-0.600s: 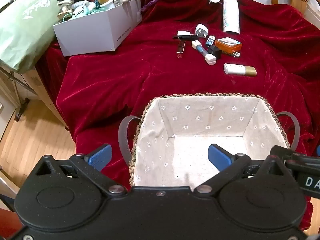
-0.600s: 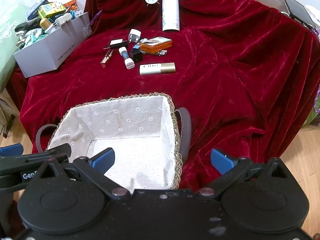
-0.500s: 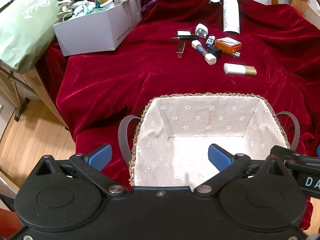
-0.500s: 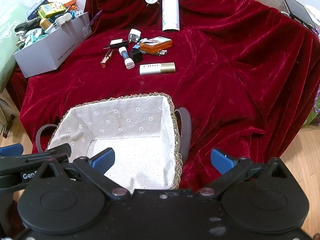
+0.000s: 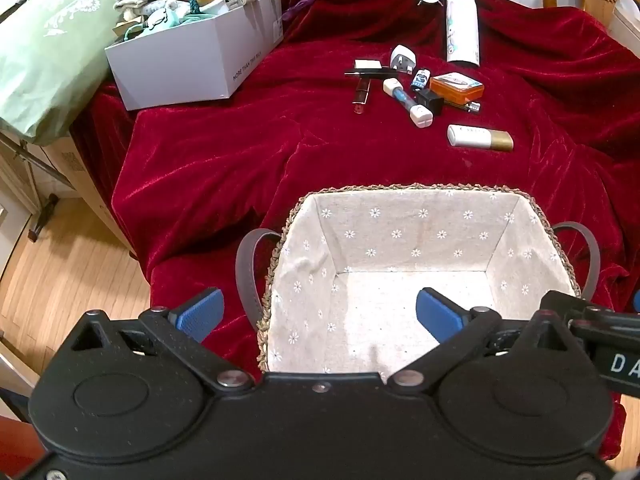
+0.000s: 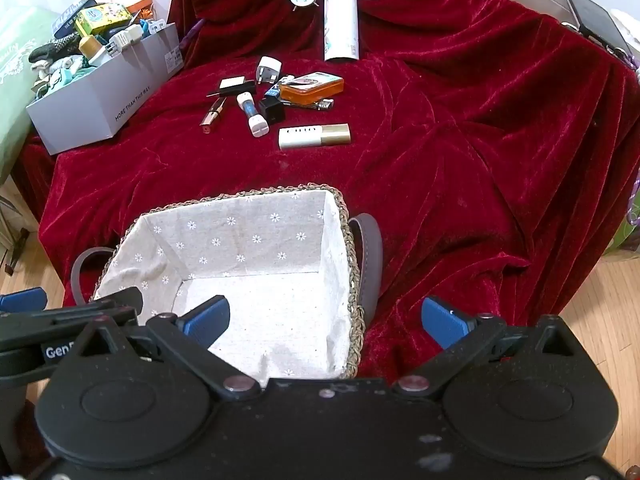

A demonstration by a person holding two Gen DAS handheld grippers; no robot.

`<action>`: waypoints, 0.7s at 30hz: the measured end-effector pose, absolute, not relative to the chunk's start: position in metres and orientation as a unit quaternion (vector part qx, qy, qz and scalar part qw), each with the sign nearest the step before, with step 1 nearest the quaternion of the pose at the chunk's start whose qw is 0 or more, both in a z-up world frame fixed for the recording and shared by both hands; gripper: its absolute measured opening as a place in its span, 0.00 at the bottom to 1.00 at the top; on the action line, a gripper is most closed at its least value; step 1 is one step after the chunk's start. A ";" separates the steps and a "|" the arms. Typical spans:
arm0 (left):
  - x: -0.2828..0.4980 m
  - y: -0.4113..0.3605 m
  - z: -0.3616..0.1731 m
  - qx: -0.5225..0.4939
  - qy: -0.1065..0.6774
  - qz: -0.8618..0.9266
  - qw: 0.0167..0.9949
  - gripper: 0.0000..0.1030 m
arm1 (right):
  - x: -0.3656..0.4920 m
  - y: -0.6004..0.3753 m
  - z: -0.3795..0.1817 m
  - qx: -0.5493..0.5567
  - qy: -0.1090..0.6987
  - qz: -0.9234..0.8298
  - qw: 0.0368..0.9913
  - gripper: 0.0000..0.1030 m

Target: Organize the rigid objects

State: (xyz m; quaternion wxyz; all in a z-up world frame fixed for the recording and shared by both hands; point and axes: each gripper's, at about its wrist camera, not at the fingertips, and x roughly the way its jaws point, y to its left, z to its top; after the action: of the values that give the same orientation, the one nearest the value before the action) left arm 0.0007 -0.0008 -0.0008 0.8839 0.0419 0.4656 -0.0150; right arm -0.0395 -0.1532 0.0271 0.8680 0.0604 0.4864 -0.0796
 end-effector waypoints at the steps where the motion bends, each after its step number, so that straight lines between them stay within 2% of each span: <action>1: 0.001 -0.001 -0.001 0.041 0.466 -0.015 0.884 0.96 | -0.039 -0.154 0.027 0.060 0.486 -0.080 0.868 1.00; 21: -0.001 -0.001 -0.006 0.040 0.471 -0.016 0.881 0.96 | -0.039 -0.153 0.025 0.058 0.486 -0.080 0.868 1.00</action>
State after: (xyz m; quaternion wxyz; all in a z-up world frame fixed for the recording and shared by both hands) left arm -0.0007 -0.0014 -0.0056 0.8813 0.0402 0.4705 -0.0164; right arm -0.0391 -0.1530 0.0252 0.8683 0.0576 0.4862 -0.0801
